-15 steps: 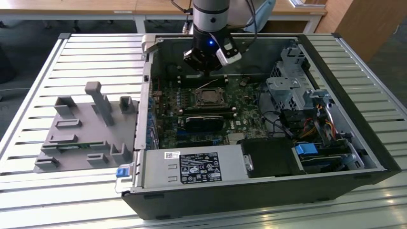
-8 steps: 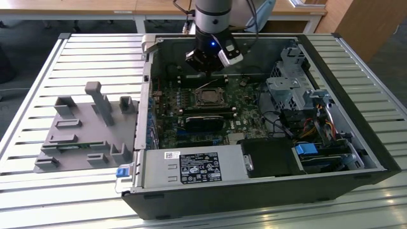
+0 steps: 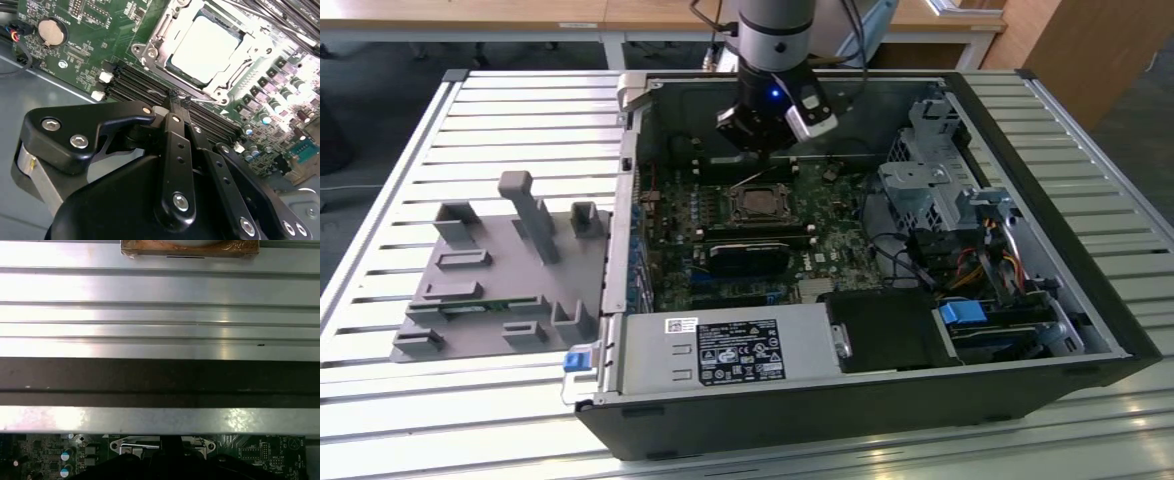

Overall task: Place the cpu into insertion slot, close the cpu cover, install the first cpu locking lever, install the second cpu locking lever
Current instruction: 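Install the first cpu locking lever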

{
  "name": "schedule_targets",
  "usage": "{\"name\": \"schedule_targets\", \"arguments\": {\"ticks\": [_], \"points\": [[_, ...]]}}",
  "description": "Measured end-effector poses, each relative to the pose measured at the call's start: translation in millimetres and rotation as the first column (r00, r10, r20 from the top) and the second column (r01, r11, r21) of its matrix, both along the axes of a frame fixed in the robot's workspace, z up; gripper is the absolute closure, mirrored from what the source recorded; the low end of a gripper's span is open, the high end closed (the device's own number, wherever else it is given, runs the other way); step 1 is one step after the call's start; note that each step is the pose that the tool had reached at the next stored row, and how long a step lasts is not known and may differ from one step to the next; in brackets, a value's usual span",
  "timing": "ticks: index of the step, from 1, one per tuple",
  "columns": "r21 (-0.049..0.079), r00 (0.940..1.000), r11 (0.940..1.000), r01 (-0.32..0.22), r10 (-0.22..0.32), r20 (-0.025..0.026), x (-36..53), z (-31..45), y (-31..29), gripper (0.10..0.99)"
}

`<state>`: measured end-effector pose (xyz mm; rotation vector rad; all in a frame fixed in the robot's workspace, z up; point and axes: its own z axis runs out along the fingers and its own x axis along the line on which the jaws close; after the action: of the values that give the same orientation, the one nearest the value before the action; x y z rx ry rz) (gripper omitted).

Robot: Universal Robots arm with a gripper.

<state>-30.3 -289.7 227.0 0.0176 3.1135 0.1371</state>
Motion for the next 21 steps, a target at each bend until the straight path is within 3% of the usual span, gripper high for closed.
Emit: {"name": "schedule_targets", "arguments": {"ticks": [21], "points": [[-0.006,1.0,1.0,0.0,0.0,-0.0001,10.4,-16.6,1.7,0.98]]}}
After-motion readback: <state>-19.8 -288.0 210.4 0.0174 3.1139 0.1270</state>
